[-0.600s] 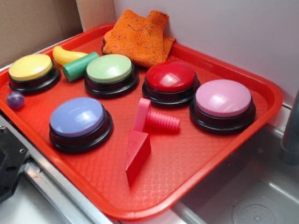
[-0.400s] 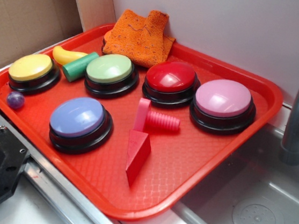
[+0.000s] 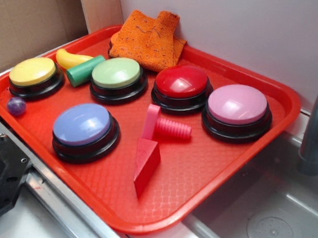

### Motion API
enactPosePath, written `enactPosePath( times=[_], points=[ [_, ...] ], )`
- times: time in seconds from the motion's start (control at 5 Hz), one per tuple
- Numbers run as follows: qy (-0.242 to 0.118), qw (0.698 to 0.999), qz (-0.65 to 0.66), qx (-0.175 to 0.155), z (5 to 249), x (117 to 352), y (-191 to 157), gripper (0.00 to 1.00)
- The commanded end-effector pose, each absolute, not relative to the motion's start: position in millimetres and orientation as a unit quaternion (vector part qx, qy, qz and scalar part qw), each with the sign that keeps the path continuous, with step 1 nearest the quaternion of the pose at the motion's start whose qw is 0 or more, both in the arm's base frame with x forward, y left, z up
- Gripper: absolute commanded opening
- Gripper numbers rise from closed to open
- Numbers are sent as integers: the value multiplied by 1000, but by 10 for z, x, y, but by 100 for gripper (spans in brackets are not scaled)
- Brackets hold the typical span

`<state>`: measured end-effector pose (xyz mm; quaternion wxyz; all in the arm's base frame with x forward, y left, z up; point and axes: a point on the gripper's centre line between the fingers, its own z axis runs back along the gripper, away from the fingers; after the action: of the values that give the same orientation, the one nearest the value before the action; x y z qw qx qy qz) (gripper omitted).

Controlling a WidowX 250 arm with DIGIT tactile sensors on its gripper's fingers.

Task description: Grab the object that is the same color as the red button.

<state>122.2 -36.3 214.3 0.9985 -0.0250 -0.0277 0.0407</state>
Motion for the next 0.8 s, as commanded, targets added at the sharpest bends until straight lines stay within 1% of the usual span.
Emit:
enactPosePath(
  times=[0.0,0.2,0.4,0.6],
  points=[
    [-23,991,128,-32,1707,1357,-731,100],
    [-2,980,193,-52,1320,1460,-924,100],
    [-33,965,258,-33,993,1575,-1033,100],
    [-9,958,283,-39,686,1683,-1128,100]
  ],
)
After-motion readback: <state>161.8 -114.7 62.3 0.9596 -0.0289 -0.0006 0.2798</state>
